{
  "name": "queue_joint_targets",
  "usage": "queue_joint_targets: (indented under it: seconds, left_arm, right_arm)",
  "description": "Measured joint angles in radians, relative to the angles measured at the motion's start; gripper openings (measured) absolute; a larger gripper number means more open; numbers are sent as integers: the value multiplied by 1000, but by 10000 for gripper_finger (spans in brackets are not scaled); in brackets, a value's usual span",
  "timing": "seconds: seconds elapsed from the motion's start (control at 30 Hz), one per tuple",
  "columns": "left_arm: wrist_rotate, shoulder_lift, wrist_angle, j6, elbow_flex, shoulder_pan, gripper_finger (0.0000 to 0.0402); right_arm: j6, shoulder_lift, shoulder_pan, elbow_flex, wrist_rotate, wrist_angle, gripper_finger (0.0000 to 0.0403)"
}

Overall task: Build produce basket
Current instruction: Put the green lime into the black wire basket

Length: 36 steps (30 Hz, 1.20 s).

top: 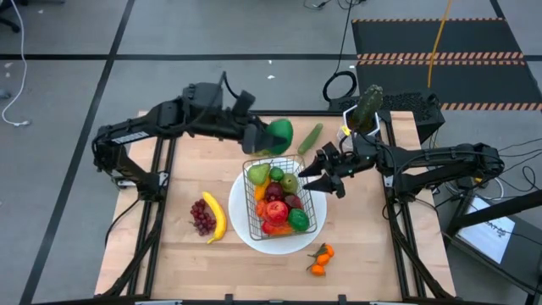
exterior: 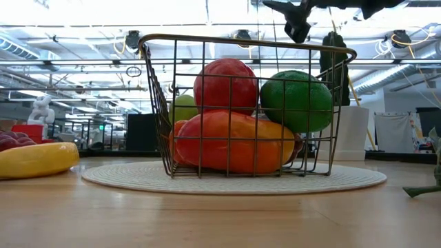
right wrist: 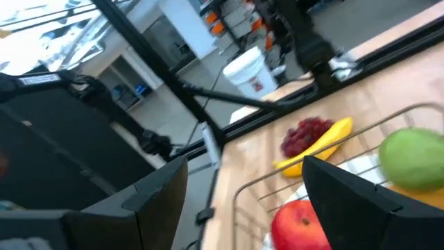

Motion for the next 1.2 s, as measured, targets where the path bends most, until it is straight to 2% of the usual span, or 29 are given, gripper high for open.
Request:
queue_joint_targets:
  seconds: [0.17, 0.37, 0.63, 0.8, 0.93, 1.2]
  left_arm:
    - [0, 17, 2, 74, 0, -24, 351]
    - [0, 43, -34, 218, 0, -53, 351]
    - [16, 76, -335, 271, 0, -115, 351]
    - [2, 135, -468, 309, -5, -155, 351]
    - [-7, 196, -530, 283, -4, -186, 351]
    - [-27, 327, -469, 232, -4, -200, 351]
  right_arm:
    - [82, 0, 0, 0, -89, -20, 276]
    - [108, 0, 0, 0, -146, -34, 276]
    - [124, 0, 0, 0, -174, -75, 276]
    - [113, -1, 0, 0, -174, -126, 276]
    - [105, 0, 0, 0, -173, -162, 276]
    - [152, -18, 0, 0, -201, -266, 276]
